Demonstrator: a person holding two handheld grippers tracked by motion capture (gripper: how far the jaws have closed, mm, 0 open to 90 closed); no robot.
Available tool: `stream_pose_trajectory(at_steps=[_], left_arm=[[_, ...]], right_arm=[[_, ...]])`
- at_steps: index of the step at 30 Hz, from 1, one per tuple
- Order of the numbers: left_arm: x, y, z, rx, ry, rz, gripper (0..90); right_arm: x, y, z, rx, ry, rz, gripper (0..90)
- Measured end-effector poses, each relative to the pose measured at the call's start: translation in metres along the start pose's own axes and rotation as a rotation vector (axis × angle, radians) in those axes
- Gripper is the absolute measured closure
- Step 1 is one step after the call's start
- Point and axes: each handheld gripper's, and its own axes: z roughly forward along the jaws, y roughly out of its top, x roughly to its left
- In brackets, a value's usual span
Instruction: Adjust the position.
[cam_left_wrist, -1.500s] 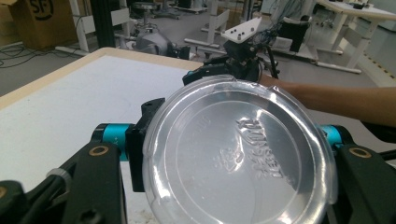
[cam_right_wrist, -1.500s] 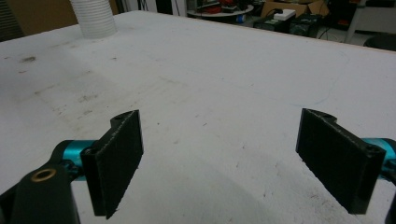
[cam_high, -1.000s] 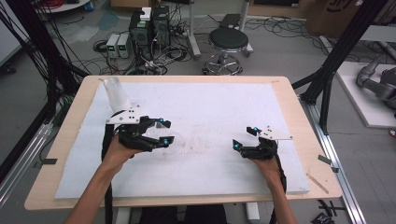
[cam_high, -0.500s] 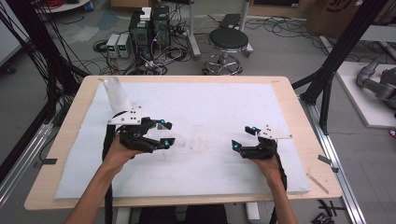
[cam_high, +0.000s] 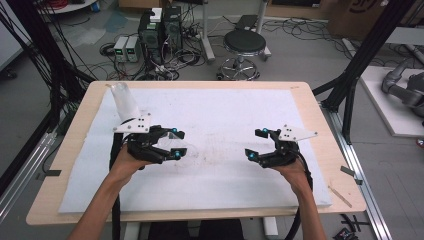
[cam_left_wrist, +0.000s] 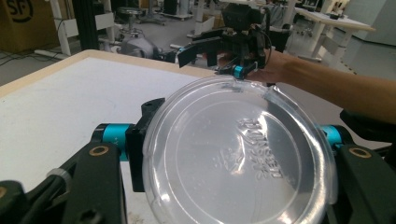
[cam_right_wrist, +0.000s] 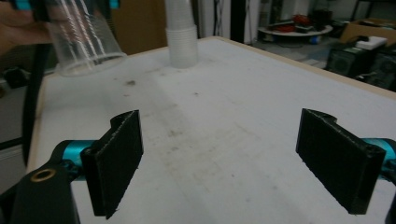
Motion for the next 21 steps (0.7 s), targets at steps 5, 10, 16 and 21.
stream_pose_trajectory(at_steps=[5,10,16,21], left_arm=[[-0.001,0.001,0.0,-0.006,-0.006,0.004,39.7],[-0.002,0.001,0.002,-0.015,-0.015,0.003,39.8],[-0.004,0.002,0.005,-0.015,-0.019,0.012,39.8],[-0.005,0.002,0.011,-0.025,-0.025,0.005,39.8]], right_arm=[[0.007,0.019,0.01,0.009,0.112,-0.034,14.7],[0.012,0.03,0.021,0.029,0.206,-0.063,14.7],[0.016,0.033,0.033,0.043,0.264,-0.074,14.7],[0.022,0.038,0.044,0.029,0.314,-0.077,14.7]])
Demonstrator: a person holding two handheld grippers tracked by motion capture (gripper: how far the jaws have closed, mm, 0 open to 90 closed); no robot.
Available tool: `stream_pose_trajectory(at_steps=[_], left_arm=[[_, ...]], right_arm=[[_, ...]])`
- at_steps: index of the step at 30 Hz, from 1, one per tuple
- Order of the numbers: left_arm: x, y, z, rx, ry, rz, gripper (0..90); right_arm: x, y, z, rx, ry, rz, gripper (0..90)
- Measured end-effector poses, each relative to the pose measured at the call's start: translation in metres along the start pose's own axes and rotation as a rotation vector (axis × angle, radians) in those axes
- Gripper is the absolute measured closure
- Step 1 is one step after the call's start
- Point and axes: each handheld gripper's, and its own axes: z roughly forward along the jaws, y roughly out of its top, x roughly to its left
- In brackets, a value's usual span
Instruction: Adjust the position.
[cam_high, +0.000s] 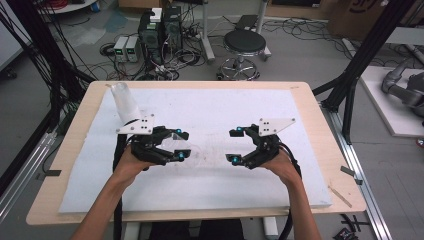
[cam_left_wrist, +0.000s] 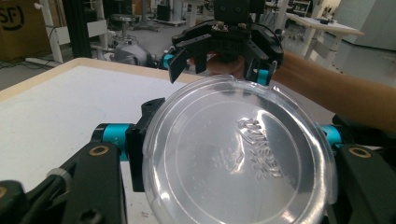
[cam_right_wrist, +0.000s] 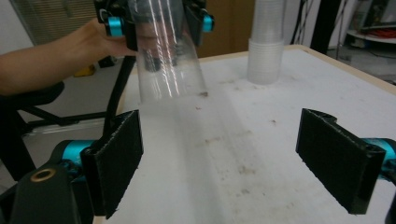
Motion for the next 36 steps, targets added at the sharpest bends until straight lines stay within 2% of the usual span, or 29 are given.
stream_pose_trajectory(at_steps=[8,13,18,26,36], left_arm=[[-0.003,-0.002,0.011,0.002,-0.025,0.002,39.9],[-0.005,-0.003,0.018,-0.003,-0.039,-0.007,39.9],[-0.006,-0.003,0.021,-0.003,-0.046,-0.009,39.9],[-0.009,-0.004,0.027,-0.008,-0.06,-0.006,40.0],[-0.011,-0.003,0.031,-0.038,-0.064,-0.002,40.4]], right_arm=[[0.009,0.011,0.026,0.011,0.085,-0.035,14.7],[0.008,0.01,0.034,0.009,0.103,-0.024,14.7],[0.01,0.011,0.04,-0.002,0.128,-0.033,14.7],[0.014,0.011,0.049,0.005,0.147,-0.032,14.7],[0.018,0.009,0.058,-0.001,0.162,-0.035,14.7]])
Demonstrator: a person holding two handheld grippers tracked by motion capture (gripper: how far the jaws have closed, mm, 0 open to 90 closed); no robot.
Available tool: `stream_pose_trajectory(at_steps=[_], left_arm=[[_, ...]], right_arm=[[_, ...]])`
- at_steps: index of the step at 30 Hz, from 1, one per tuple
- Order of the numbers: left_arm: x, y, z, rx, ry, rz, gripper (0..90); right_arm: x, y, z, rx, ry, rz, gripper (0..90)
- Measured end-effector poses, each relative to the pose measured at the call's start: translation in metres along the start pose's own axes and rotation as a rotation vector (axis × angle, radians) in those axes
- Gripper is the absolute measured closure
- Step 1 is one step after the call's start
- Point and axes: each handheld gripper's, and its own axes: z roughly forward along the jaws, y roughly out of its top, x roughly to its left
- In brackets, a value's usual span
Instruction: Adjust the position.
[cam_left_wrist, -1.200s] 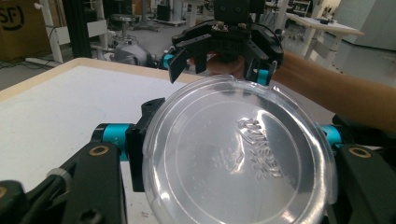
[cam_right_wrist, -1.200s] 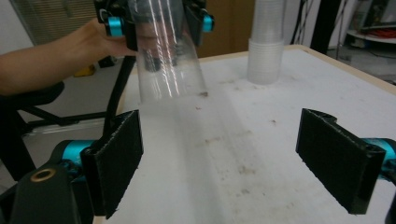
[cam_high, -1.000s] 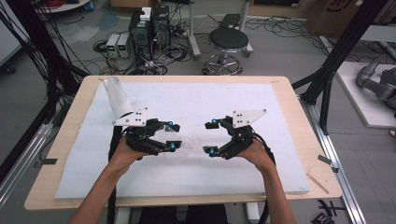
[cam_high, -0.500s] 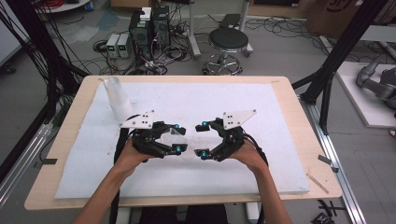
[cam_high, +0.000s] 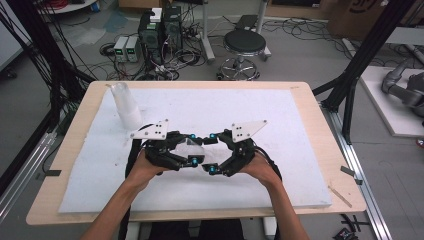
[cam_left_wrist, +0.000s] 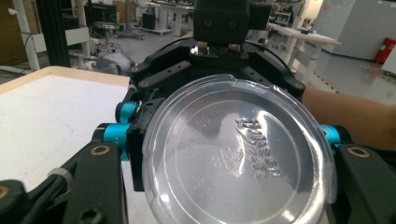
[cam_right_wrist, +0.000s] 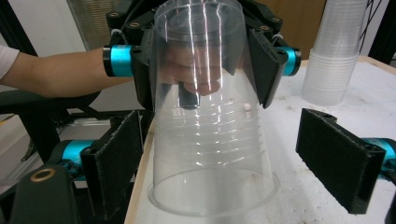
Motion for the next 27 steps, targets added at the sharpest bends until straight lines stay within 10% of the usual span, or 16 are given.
stream_pose_trajectory(at_steps=[27], left_arm=[[-0.001,0.0,0.0,-0.027,-0.017,-0.003,40.6]], right_arm=[[0.004,-0.005,0.019,0.015,0.036,-0.01,25.7]])
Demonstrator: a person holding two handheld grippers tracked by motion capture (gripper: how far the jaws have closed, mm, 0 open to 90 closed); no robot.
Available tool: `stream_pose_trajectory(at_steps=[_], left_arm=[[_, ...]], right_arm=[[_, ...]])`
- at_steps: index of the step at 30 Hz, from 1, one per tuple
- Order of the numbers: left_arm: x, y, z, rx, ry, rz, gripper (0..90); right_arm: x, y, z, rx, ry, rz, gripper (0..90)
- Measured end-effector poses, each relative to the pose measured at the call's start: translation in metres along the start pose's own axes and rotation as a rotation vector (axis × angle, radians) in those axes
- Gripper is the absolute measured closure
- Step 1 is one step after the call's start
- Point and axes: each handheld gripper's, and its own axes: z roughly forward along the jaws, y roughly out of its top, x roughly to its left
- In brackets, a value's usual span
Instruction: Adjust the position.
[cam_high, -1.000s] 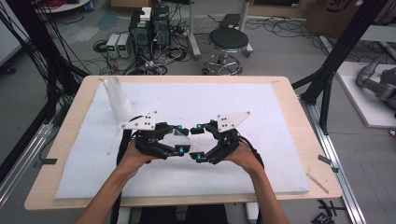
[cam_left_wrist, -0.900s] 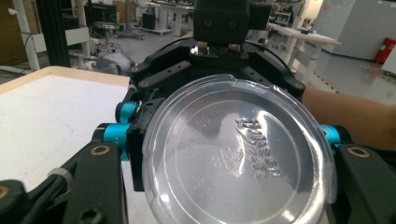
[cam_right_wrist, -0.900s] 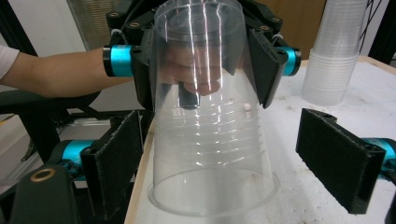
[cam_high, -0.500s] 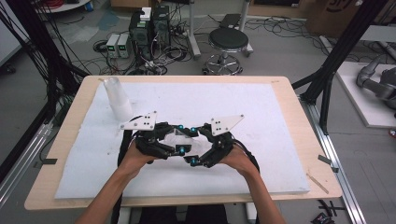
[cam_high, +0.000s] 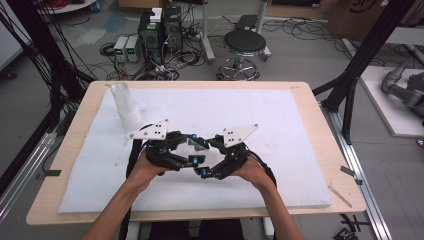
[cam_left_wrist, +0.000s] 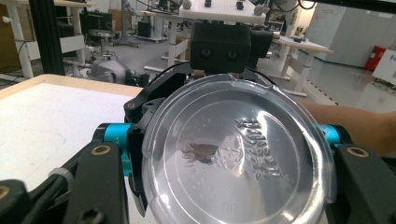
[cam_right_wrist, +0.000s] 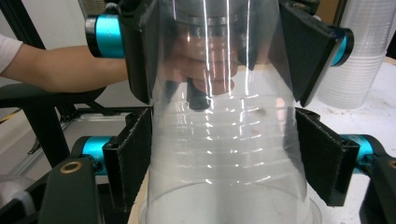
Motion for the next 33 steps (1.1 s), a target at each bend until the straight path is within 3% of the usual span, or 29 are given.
stream_pose_trajectory(at_steps=[13,14,17,18,24,28,30,33], left_arm=[[0.001,-0.001,0.0,0.009,0.003,0.001,39.8],[0.001,-0.001,0.0,0.013,0.013,0.003,37.6],[0.002,-0.002,0.002,0.034,0.075,-0.023,10.3],[0.003,-0.003,0.001,0.033,0.083,-0.021,6.9],[0.002,0.0,-0.005,0.043,0.091,-0.005,5.6],[0.001,0.006,-0.012,0.123,0.104,0.013,5.6],[-0.001,0.013,-0.016,0.182,0.115,0.047,5.6],[-0.002,0.02,-0.018,0.269,0.104,0.055,5.6]], right_arm=[[0.001,-0.001,-0.001,0.001,-0.012,-0.02,36.3],[0.001,-0.001,-0.001,0.003,-0.011,-0.019,36.3],[0.001,-0.001,-0.001,0.01,-0.011,-0.02,36.2],[0.001,-0.001,-0.001,0.011,-0.014,-0.015,36.2],[0.0,-0.002,-0.003,0.015,-0.023,-0.011,36.1],[0.0,-0.002,-0.008,0.028,-0.043,-0.013,36.0],[0.001,0.0,-0.01,0.077,-0.066,-0.023,36.0],[0.004,0.003,-0.014,0.131,-0.088,-0.019,36.0]])
